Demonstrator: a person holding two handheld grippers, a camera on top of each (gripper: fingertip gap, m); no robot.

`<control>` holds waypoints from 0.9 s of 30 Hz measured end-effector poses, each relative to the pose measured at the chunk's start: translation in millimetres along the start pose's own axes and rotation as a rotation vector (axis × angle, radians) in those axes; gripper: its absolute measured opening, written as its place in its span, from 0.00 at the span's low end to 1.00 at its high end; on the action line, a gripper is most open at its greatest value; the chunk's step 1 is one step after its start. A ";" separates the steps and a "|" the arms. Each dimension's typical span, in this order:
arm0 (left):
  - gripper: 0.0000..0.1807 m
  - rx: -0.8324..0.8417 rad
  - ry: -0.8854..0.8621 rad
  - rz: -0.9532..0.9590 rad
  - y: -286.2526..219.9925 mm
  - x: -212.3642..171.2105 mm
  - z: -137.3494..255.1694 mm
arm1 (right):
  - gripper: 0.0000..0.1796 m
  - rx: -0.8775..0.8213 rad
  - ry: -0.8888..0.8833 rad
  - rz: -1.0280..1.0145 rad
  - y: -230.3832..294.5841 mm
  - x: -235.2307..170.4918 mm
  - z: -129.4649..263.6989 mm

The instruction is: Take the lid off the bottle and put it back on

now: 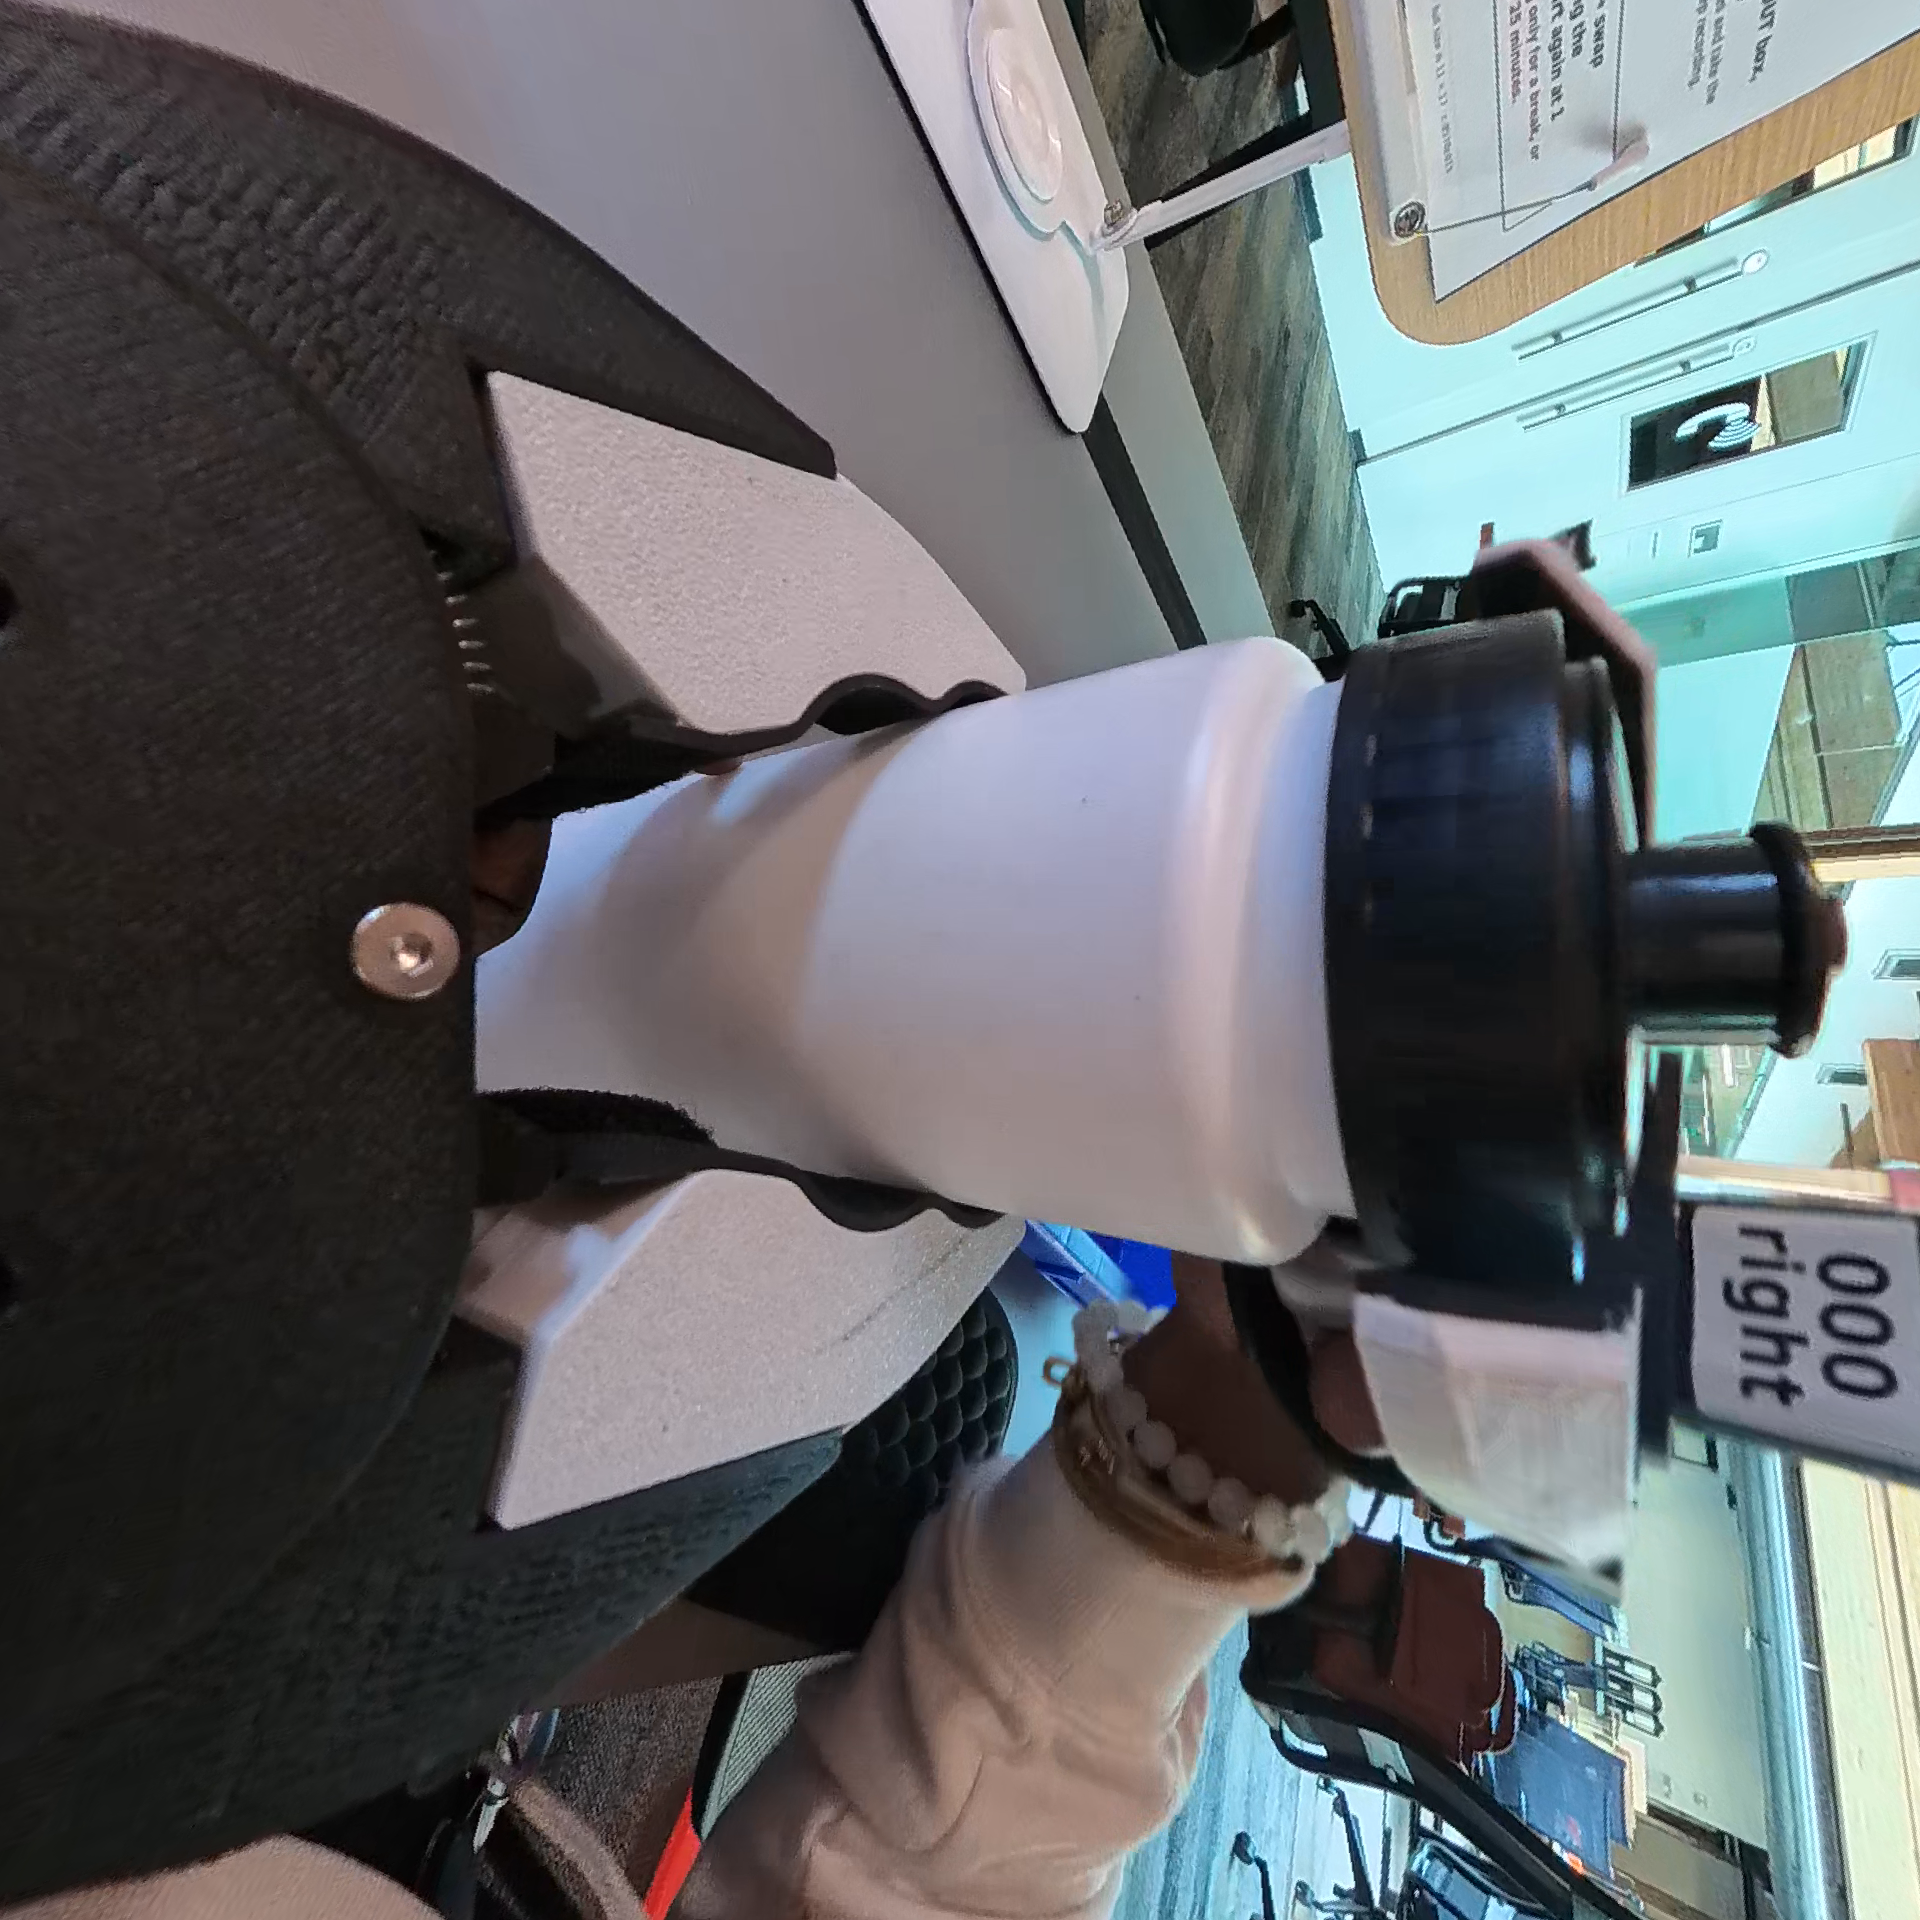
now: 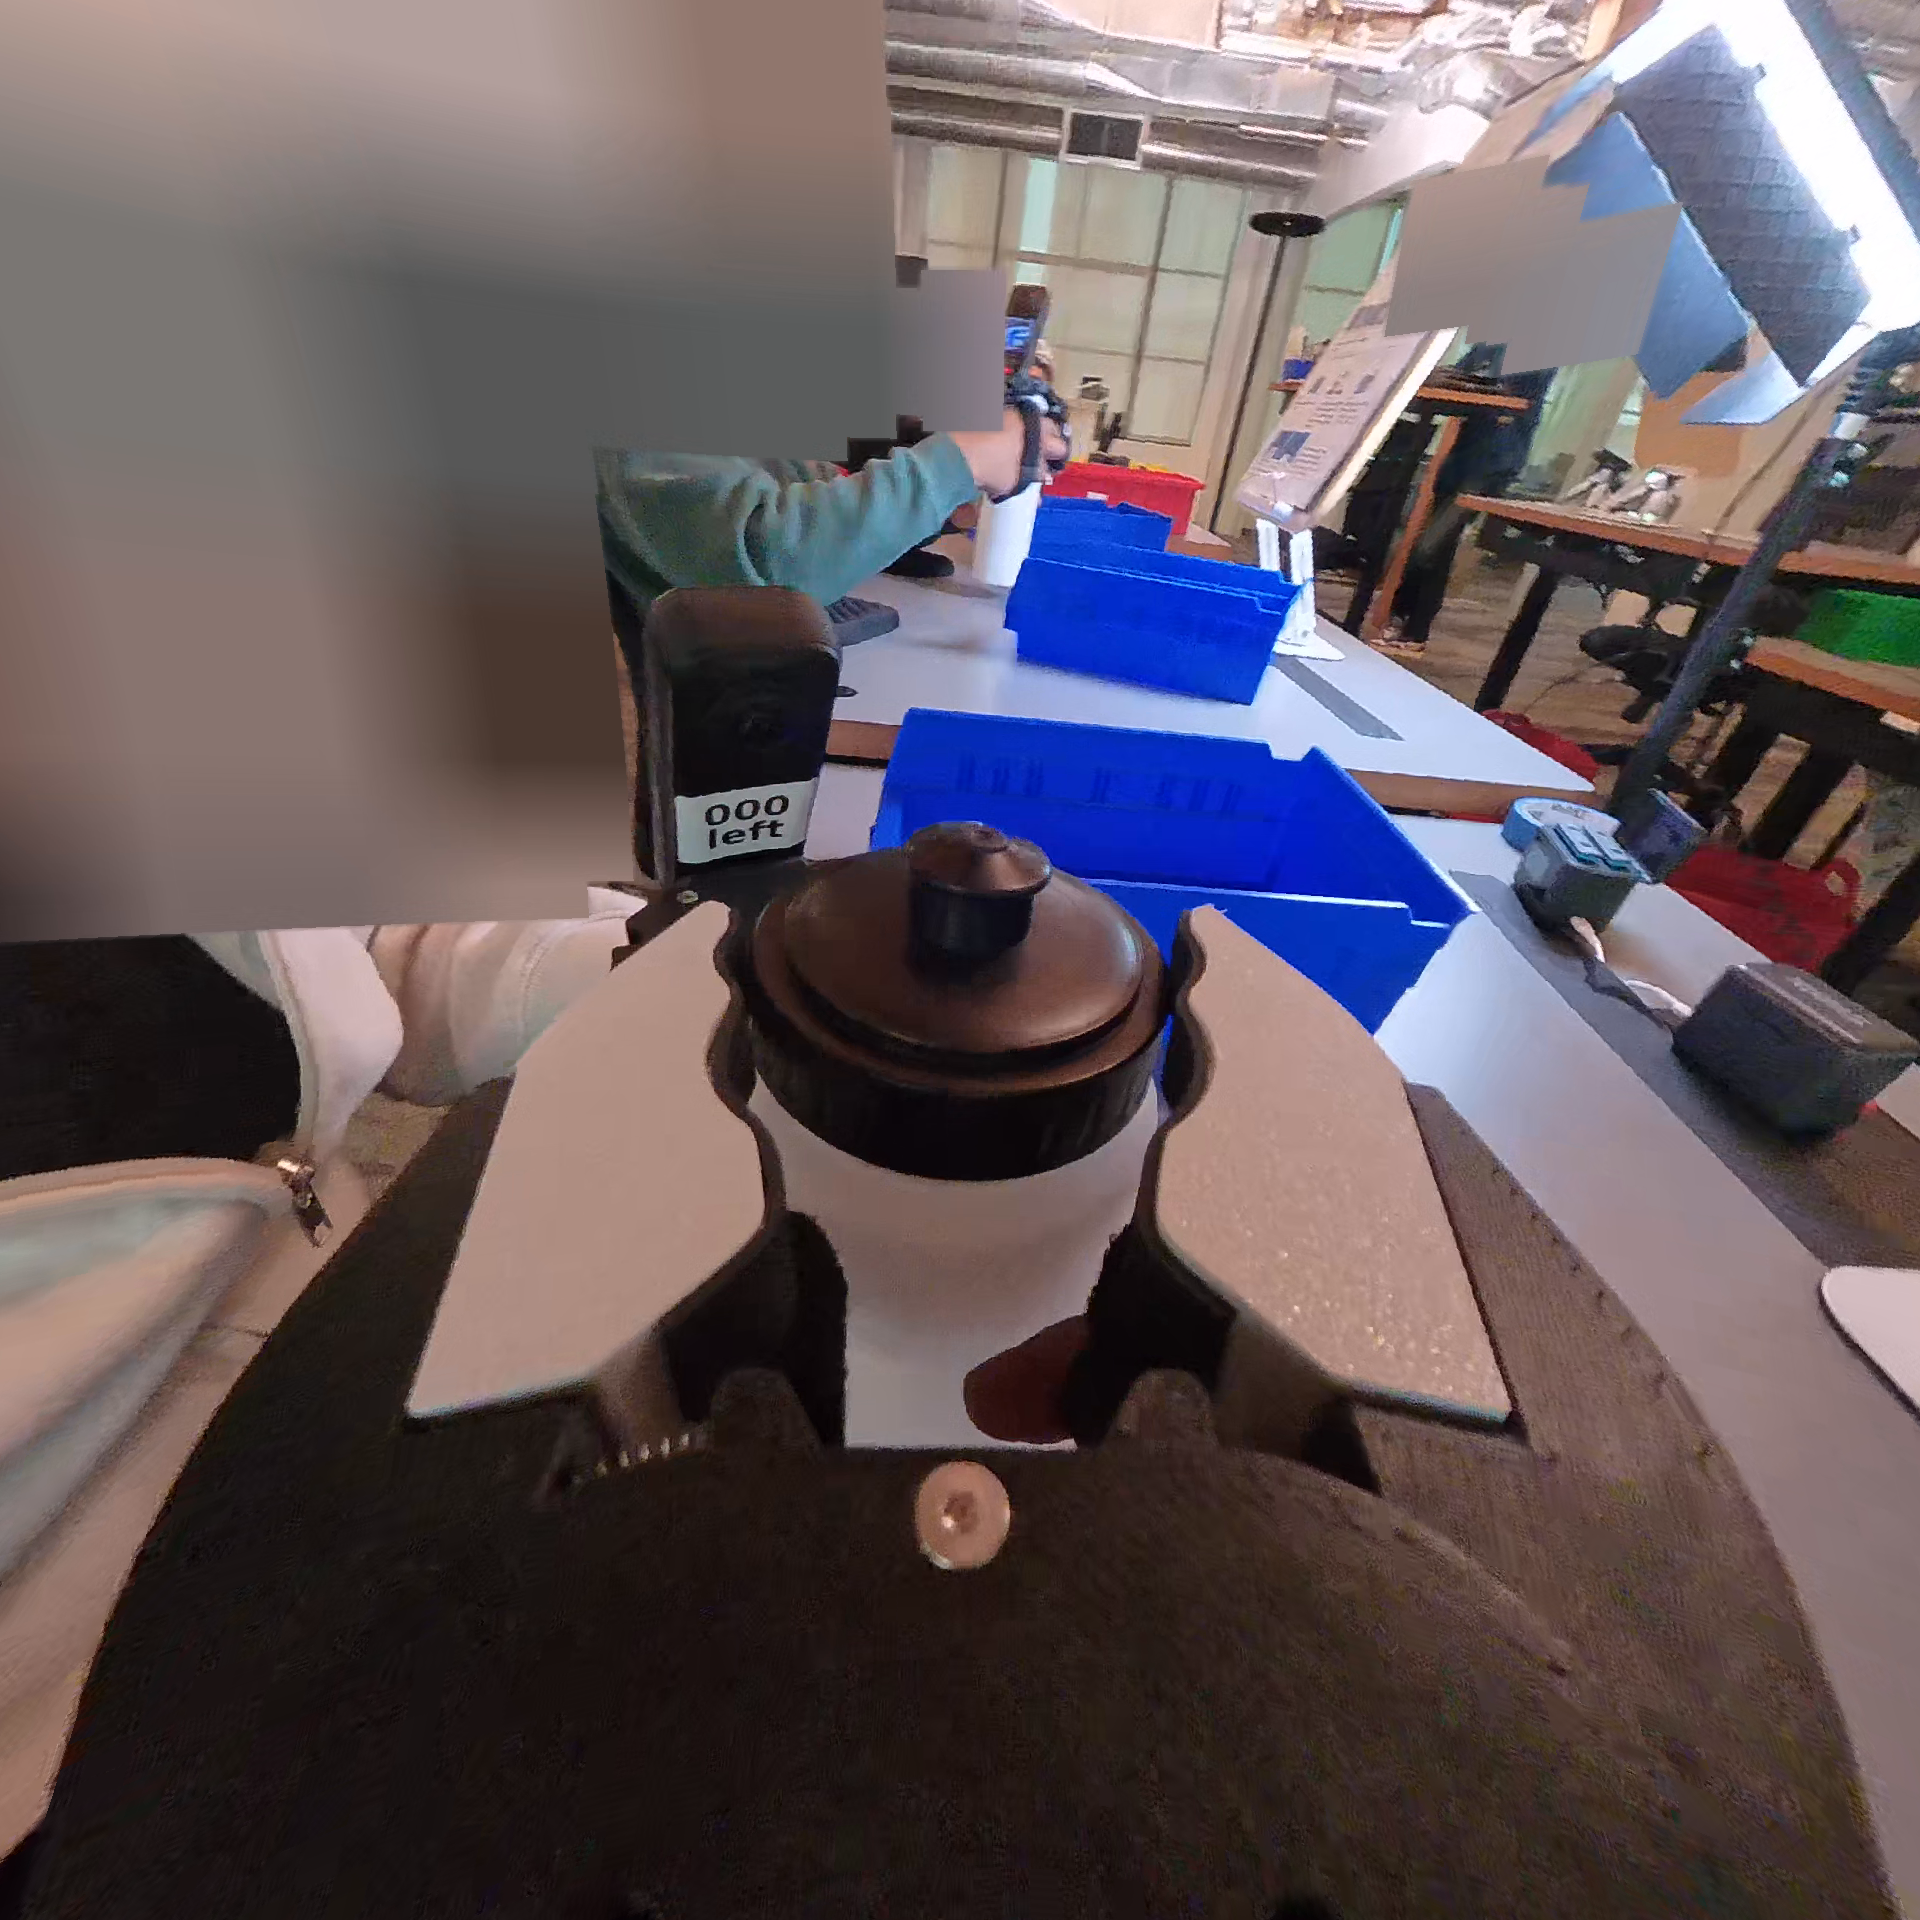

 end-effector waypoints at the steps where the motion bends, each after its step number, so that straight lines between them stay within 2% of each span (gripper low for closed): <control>1: 0.48 0.001 0.000 0.000 -0.1 0.0 0.1 | 0.43 -0.058 -0.003 -0.022 0.8 -0.9 0.1; 4: 0.48 0.006 0.001 -0.001 -0.4 0.1 -0.1 | 0.43 -0.309 -0.031 -0.116 4.4 -4.8 0.3; 7: 0.48 0.002 0.003 -0.008 -2.7 0.6 -0.7 | 0.43 -0.599 -0.038 -0.107 10.9 -5.7 0.2; 9: 0.48 0.004 -0.002 -0.015 -3.4 0.8 0.4 | 0.43 -0.690 -0.002 -0.085 14.2 -5.7 -1.9; 11: 0.48 0.007 -0.007 -0.011 -2.5 0.4 0.5 | 0.45 -0.655 0.048 -0.063 13.8 -5.8 -2.5; 13: 0.48 -0.001 -0.002 -0.002 -1.4 0.3 -0.6 | 0.58 -0.453 0.079 -0.059 16.8 -3.8 -6.0; 14: 0.48 -0.004 -0.003 0.000 -1.3 0.3 -0.7 | 0.61 -0.340 0.093 -0.068 17.5 -3.4 -5.6; 17: 0.48 -0.009 -0.005 -0.002 -1.6 0.3 -0.2 | 0.57 -0.135 0.106 -0.010 5.5 0.0 4.0; 21: 0.48 -0.015 -0.005 0.001 -1.4 0.2 -0.4 | 0.41 0.061 0.064 0.058 2.3 8.6 5.9; 24: 0.48 -0.010 -0.004 0.000 -1.1 0.1 0.1 | 0.39 0.079 0.075 0.045 3.9 6.3 4.1; 27: 0.48 0.008 0.004 0.000 -0.5 0.0 -0.3 | 0.39 -0.086 0.031 0.025 5.0 5.4 3.5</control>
Point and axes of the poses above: each gripper's, where its closed fingertips meet, z back along the fingers, x out of its top, y = z × x across the jaws, the point moved 4 cm from there along z, back along the fingers, and after that the axes turned 10 degrees about -z, right-handed, at the moved point
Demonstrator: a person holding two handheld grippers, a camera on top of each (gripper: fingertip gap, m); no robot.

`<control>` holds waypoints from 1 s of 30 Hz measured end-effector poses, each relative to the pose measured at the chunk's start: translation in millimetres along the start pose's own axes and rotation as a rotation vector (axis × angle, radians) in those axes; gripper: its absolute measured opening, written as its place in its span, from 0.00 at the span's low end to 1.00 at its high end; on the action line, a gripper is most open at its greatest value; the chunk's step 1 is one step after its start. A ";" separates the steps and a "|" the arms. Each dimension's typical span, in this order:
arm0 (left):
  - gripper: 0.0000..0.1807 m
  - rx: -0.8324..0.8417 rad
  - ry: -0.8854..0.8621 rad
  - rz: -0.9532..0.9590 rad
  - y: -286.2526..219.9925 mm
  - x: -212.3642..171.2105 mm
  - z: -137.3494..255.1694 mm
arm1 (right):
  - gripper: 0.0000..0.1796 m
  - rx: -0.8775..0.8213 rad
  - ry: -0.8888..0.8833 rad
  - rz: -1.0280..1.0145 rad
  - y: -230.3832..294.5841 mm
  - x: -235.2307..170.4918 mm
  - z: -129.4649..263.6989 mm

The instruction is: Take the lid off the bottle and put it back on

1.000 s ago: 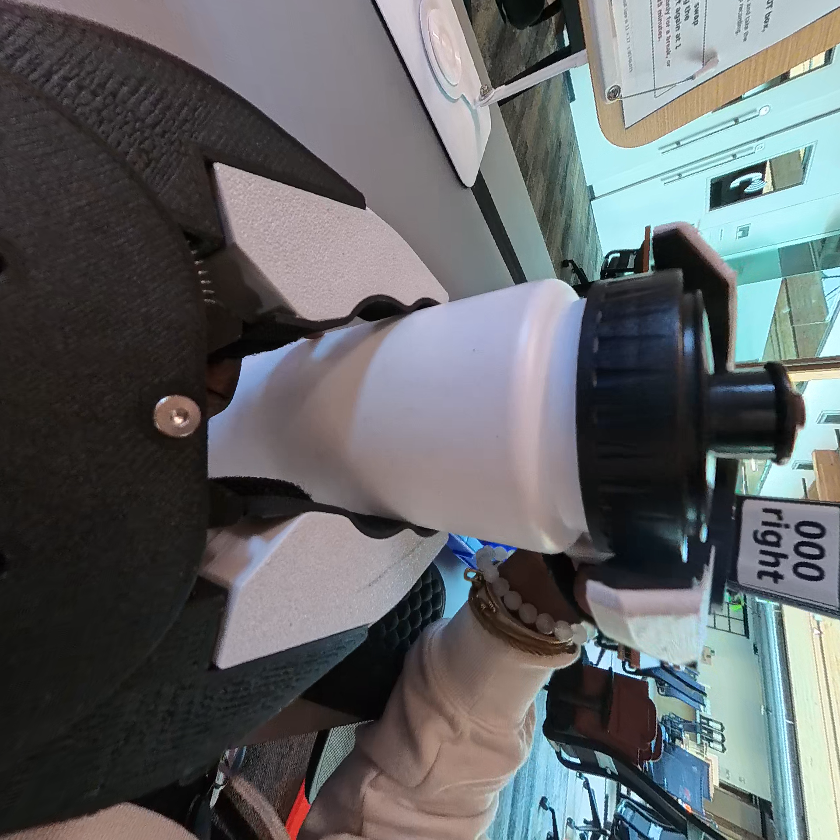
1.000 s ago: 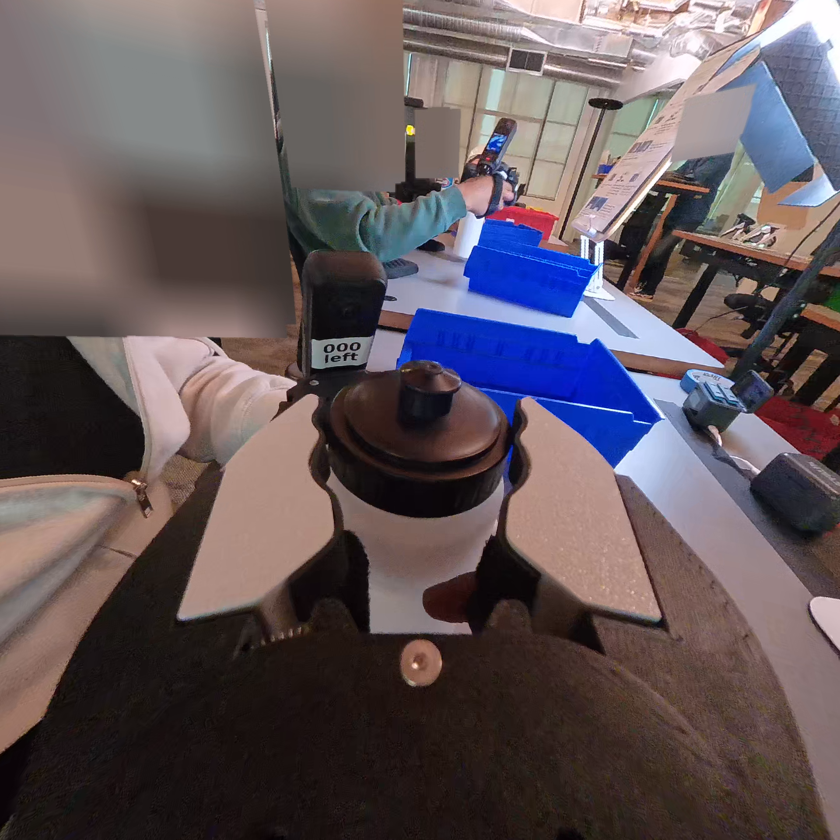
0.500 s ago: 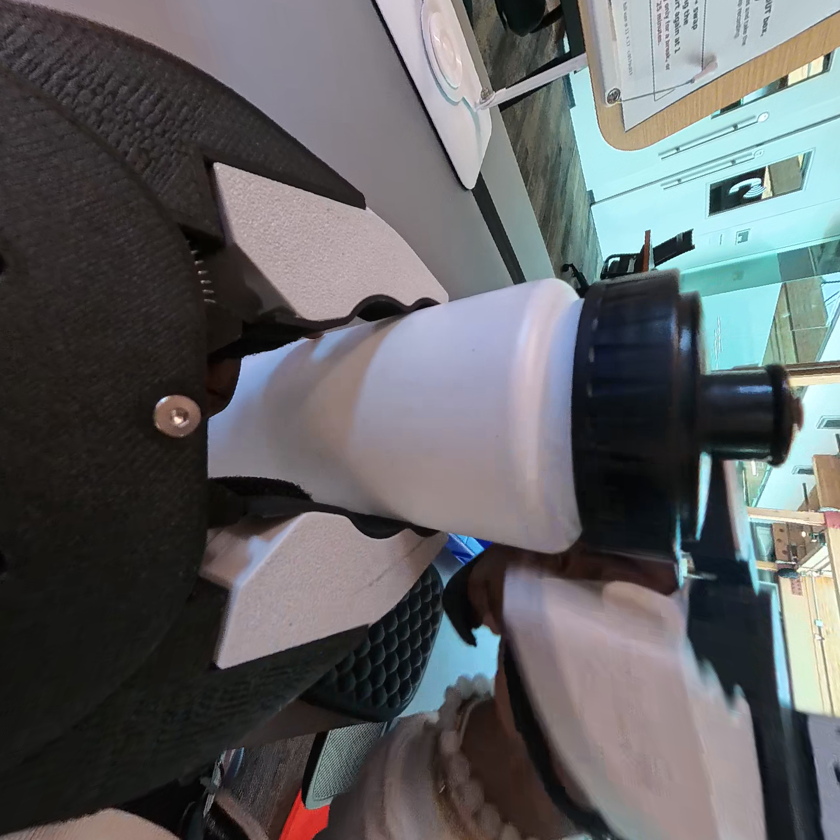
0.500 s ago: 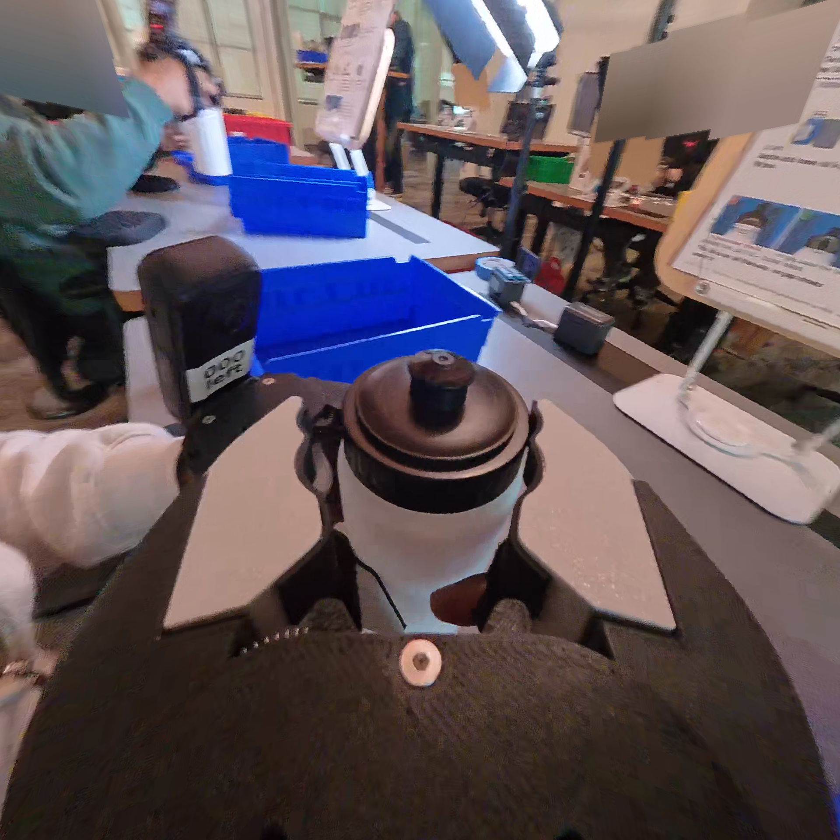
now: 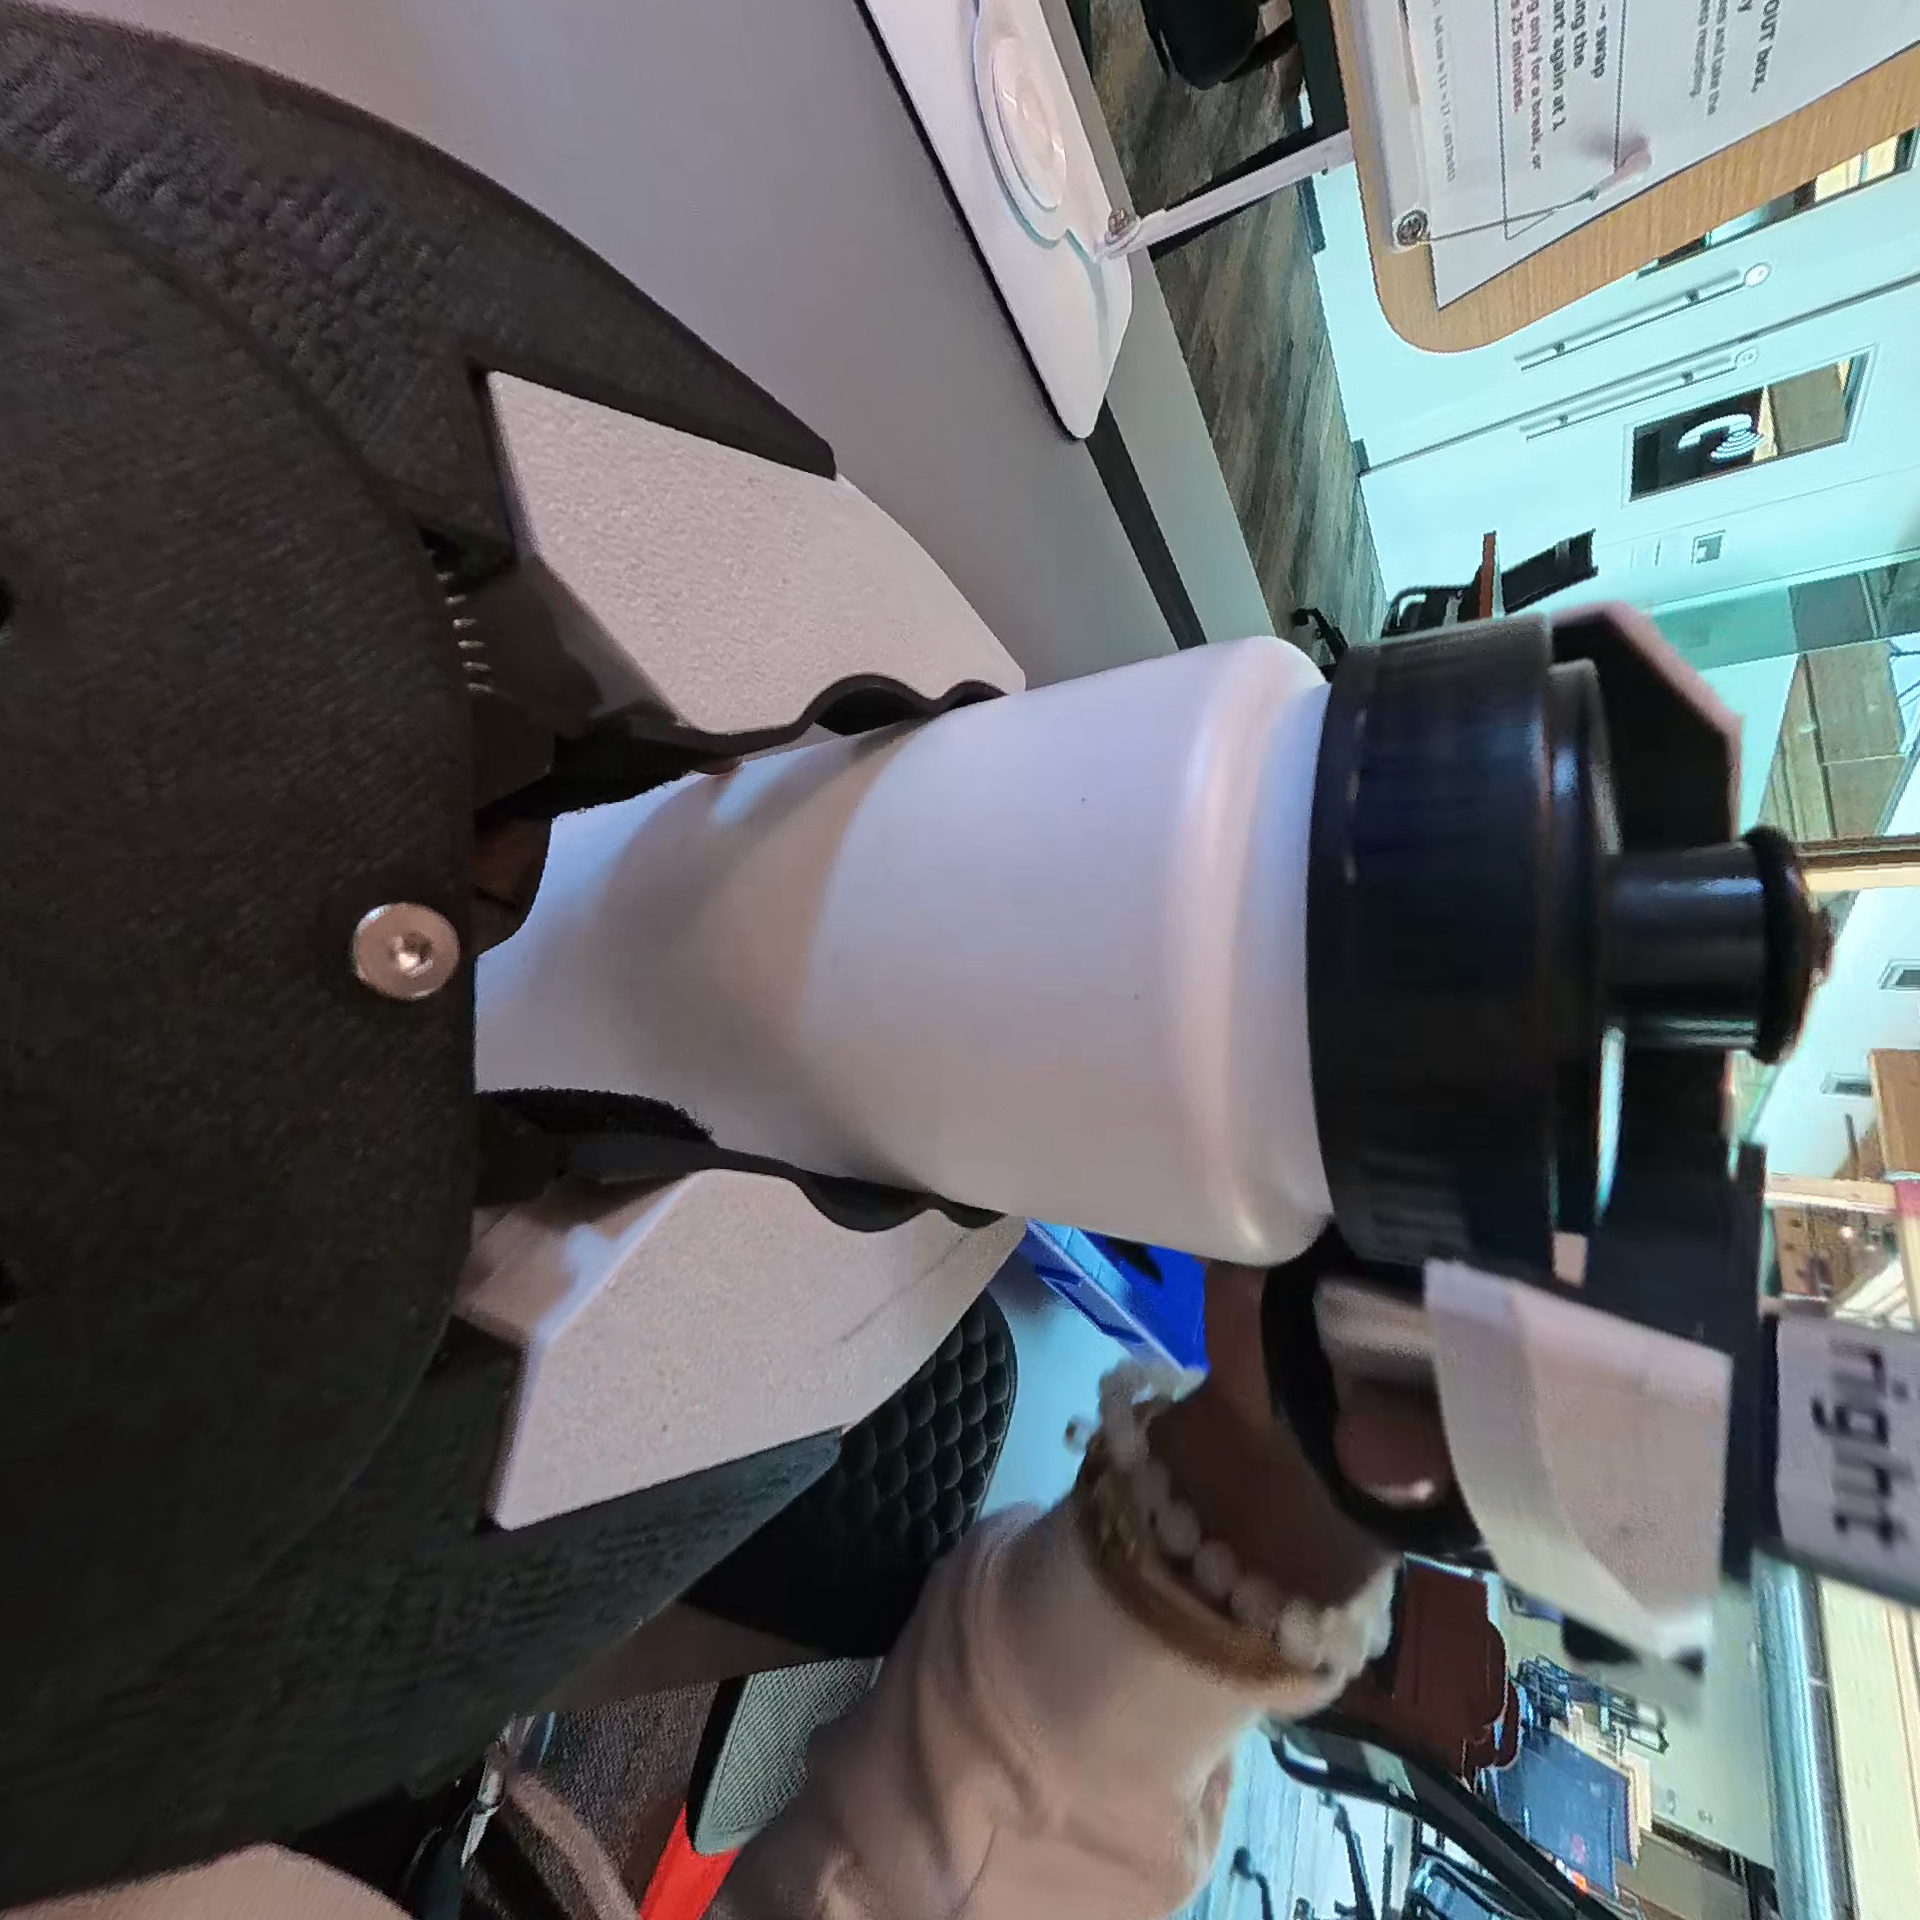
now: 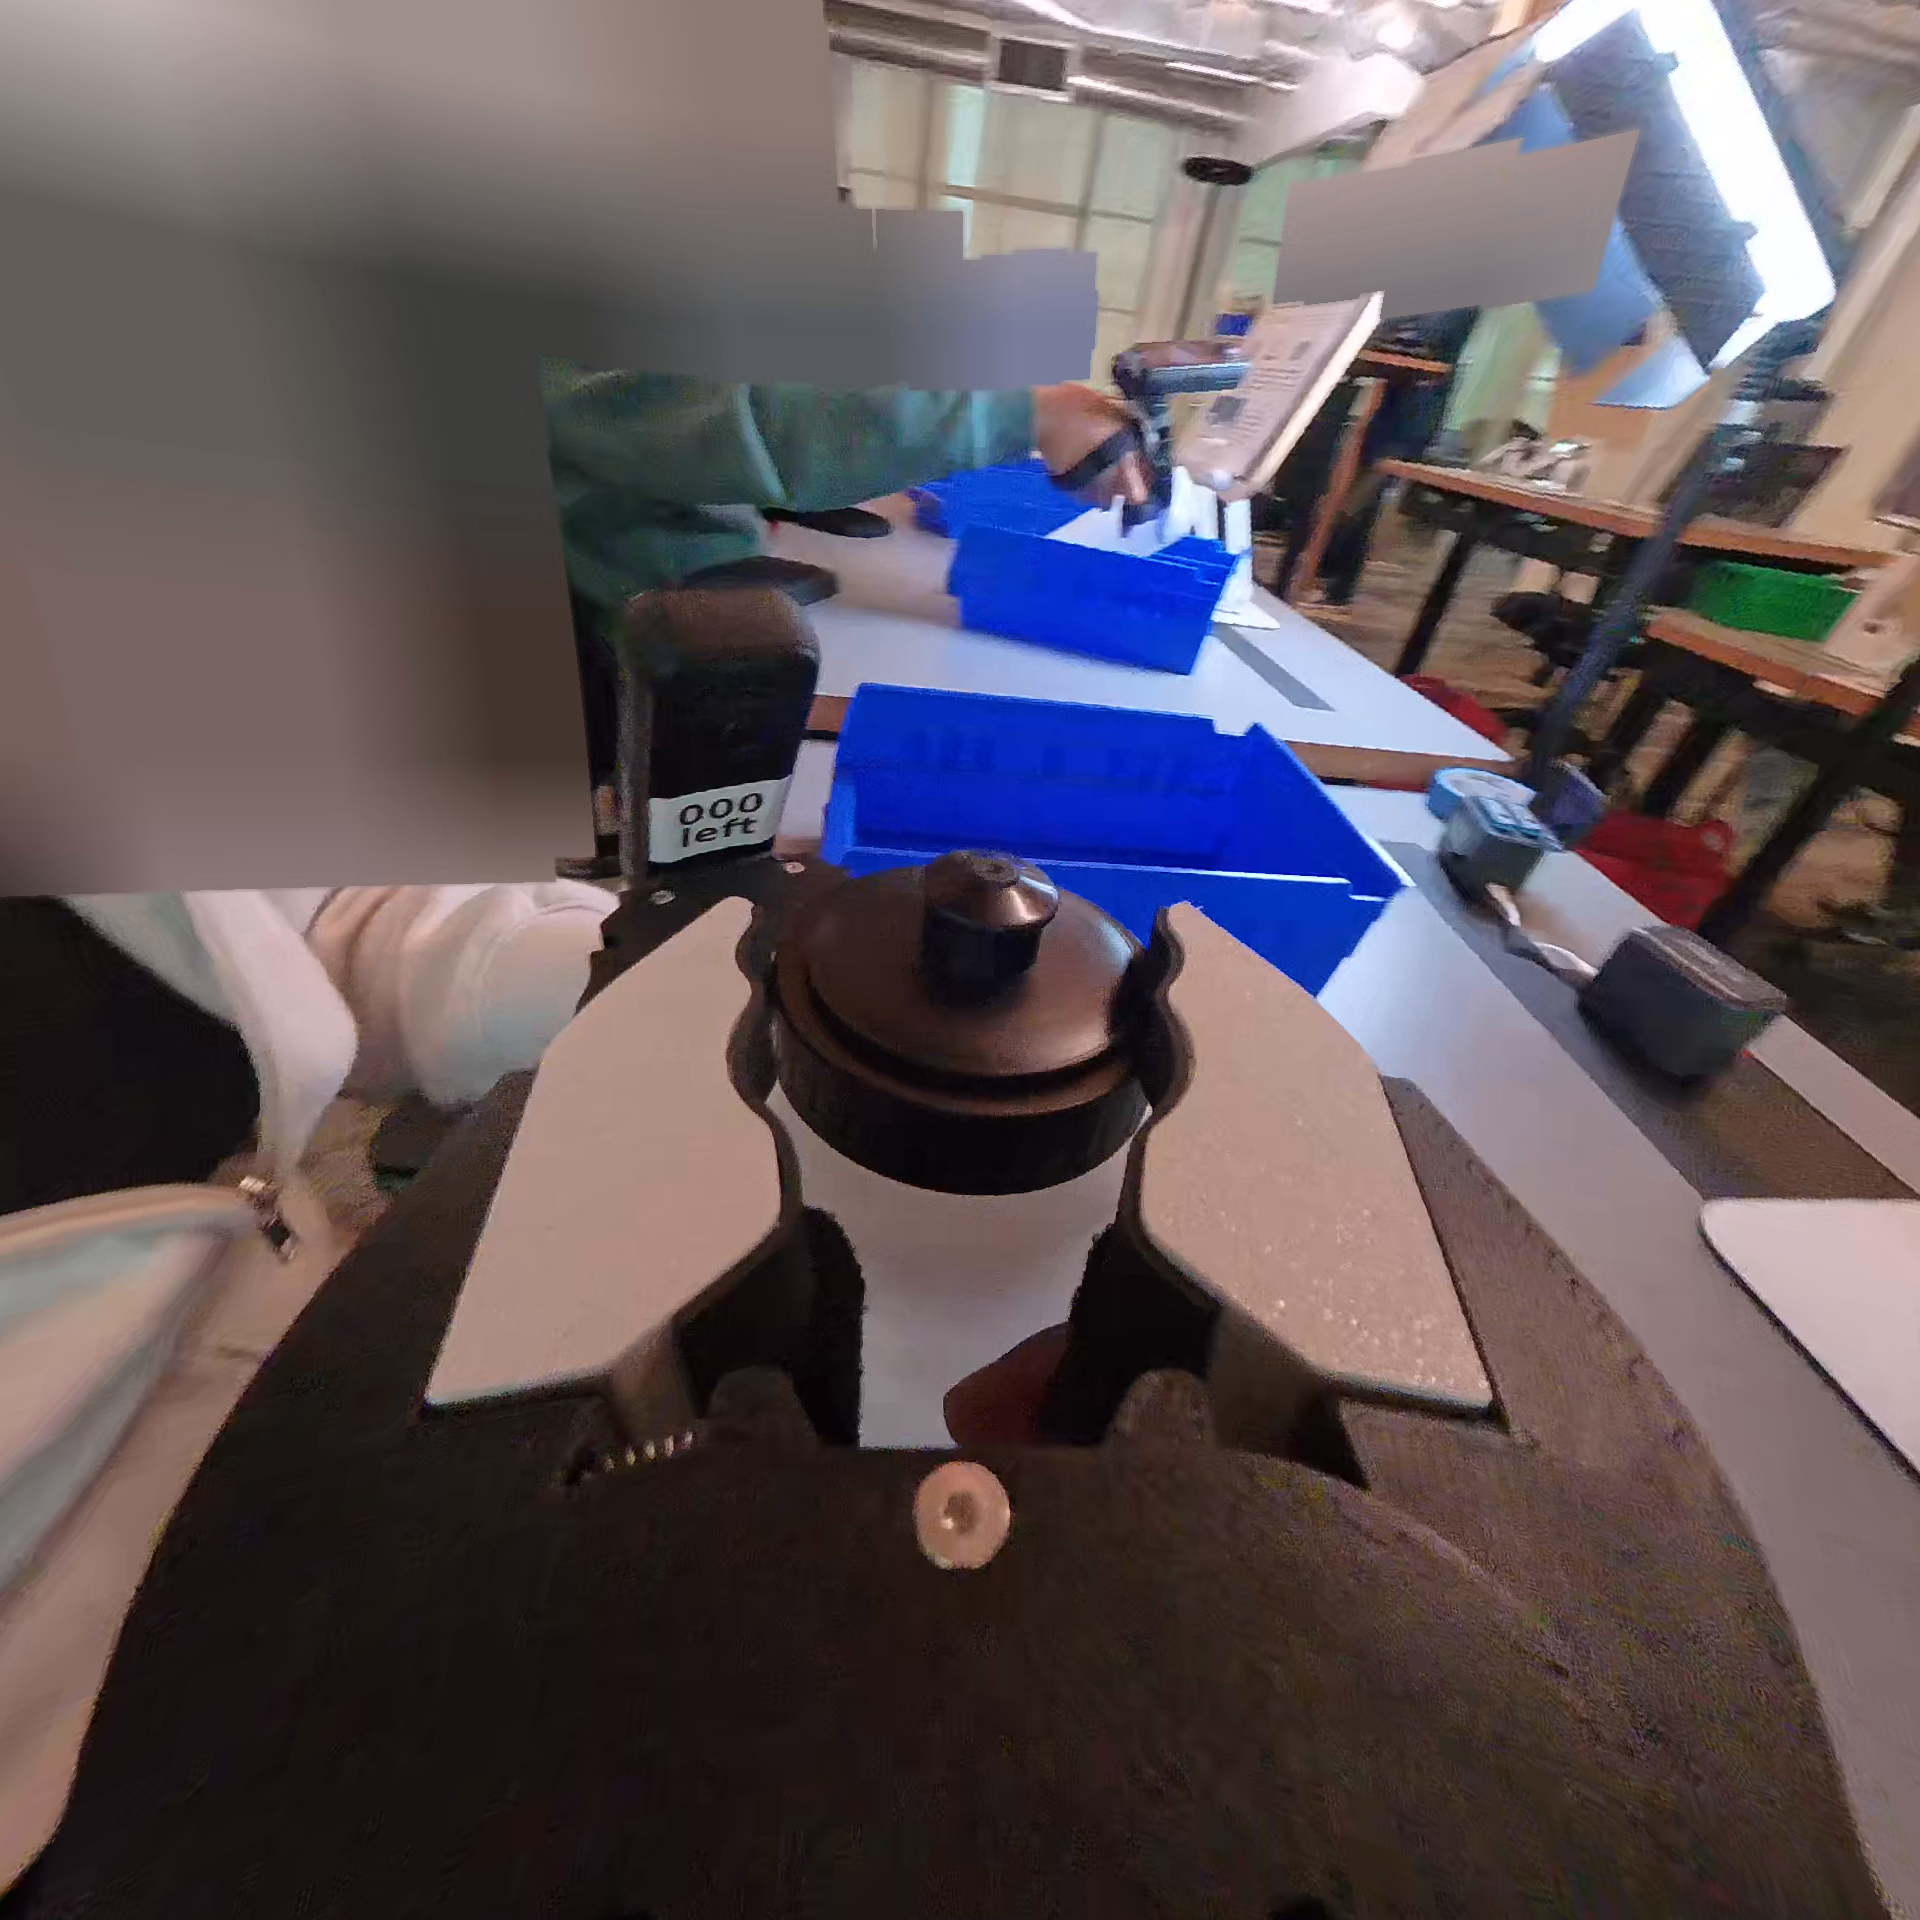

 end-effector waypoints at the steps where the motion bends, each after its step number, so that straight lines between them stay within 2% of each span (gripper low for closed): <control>1: 0.48 0.003 0.002 0.001 0.1 0.0 -0.2 | 0.39 -0.092 -0.011 -0.012 1.7 -0.4 0.2; 5: 0.48 0.005 0.012 -0.007 -1.4 0.5 -1.2 | 0.39 -0.531 -0.013 -0.038 10.8 -0.5 -1.9; 7: 0.48 0.003 0.012 -0.015 -2.4 0.7 -0.3 | 0.40 -0.629 0.002 -0.036 16.9 -0.6 -4.3; 9: 0.48 0.004 0.009 -0.014 -2.2 0.6 -0.6 | 0.54 -0.553 0.056 -0.070 25.9 -0.1 -7.5; 10: 0.48 0.003 0.009 -0.011 -1.8 0.6 -1.0 | 0.56 -0.512 0.090 -0.085 27.7 0.6 -6.0; 12: 0.48 0.000 0.007 -0.003 -0.9 0.5 -1.8 | 0.54 -0.440 0.176 -0.055 23.8 1.6 1.7; 14: 0.48 -0.006 0.005 -0.002 -0.8 0.5 -1.9 | 0.56 -0.354 0.182 0.024 13.8 7.4 6.0; 17: 0.48 -0.012 0.000 -0.006 -1.6 0.6 -1.2 | 0.56 -0.062 0.211 0.090 7.1 2.8 2.1; 19: 0.48 -0.019 -0.005 -0.006 -1.8 0.6 -1.0 | 0.52 0.101 0.217 0.077 2.7 -3.0 -1.0; 20: 0.48 -0.019 -0.006 -0.004 -1.5 0.5 -1.1 | 0.46 0.142 0.217 0.071 -1.7 -5.9 -2.6; 23: 0.48 -0.016 -0.005 -0.001 -0.9 0.4 -0.5 | 0.44 0.209 0.158 0.013 -3.7 -8.7 -6.1; 26: 0.48 0.006 0.000 -0.001 -0.4 0.3 -0.3 | 0.43 0.066 0.092 -0.042 -2.9 -10.5 -6.6; 30: 0.48 0.017 0.006 -0.005 -1.2 0.5 -0.4 | 0.43 -0.362 0.049 -0.121 4.4 -13.3 -6.6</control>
Point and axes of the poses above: each gripper's, where its closed fingertips meet, z back along the fingers, x out of its top, y = z × x across the jaws, the point moved 4 cm from there along z, back along the fingers, and after that the axes turned 10 degrees about -z, right-handed, at the moved point
